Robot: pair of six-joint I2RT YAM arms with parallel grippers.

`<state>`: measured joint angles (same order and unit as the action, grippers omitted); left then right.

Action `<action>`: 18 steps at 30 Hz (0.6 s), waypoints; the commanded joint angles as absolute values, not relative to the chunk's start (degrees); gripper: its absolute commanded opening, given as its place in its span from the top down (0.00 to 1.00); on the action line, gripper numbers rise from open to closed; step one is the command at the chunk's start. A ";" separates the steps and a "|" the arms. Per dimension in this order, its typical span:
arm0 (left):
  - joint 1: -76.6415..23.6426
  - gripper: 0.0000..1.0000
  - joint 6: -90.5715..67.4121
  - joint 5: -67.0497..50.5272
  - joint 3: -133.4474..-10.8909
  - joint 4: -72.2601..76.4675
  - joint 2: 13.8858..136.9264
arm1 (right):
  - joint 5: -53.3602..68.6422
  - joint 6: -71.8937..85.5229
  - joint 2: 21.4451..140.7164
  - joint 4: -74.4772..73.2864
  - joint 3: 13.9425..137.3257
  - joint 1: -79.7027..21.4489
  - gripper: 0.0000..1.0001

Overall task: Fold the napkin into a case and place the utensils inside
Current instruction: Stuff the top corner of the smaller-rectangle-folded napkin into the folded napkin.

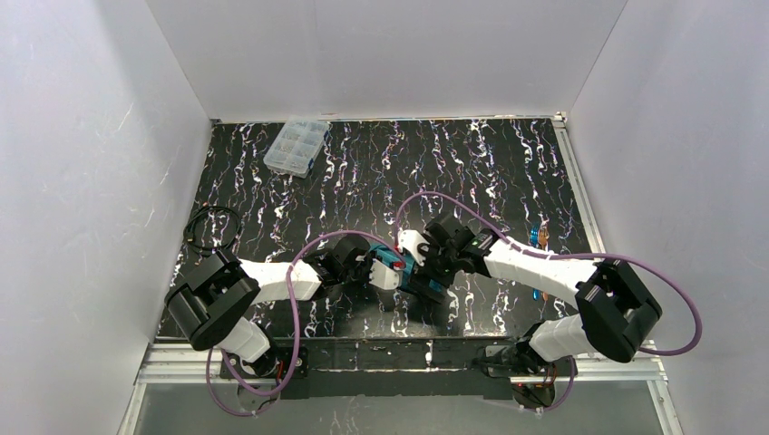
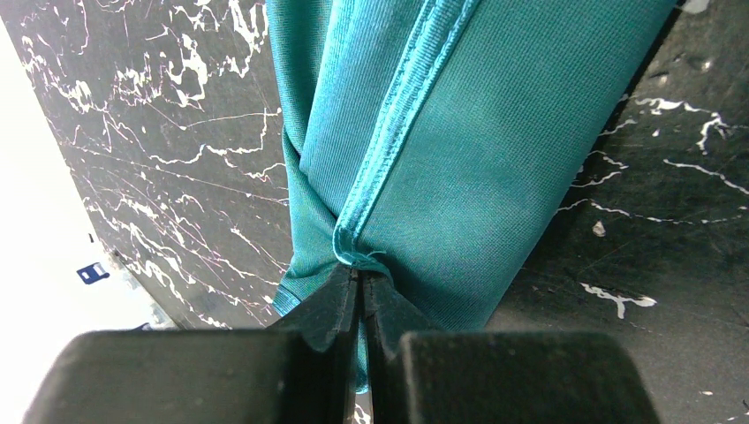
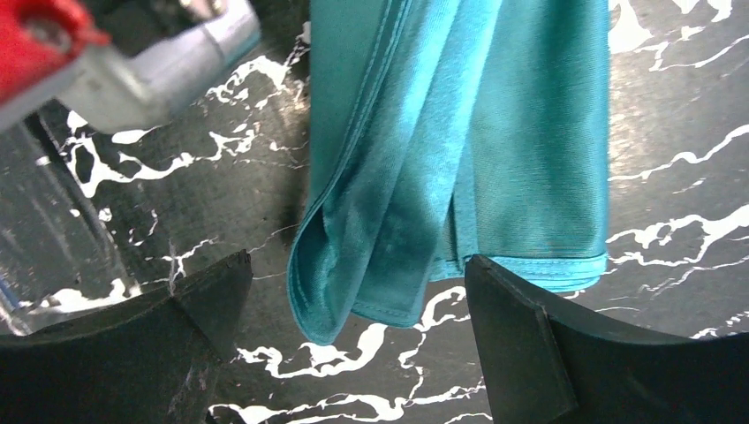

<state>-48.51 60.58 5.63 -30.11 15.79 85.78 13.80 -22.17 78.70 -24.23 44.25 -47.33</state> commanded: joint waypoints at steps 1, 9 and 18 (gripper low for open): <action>-48.71 1.00 57.51 2.99 -26.89 1.75 88.50 | 9.54 -21.27 78.33 -20.25 45.44 -48.28 0.01; -48.76 1.00 57.49 2.81 -26.89 1.59 88.57 | 5.63 -20.60 78.58 -18.46 44.93 -48.64 0.02; -48.75 1.00 57.65 2.90 -27.16 1.63 88.68 | 11.15 -21.14 83.48 -24.03 47.01 -48.62 0.01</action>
<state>-48.51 60.47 5.63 -30.13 15.79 85.78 9.06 -21.17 82.32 -21.56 44.53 -48.47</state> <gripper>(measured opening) 0.009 0.984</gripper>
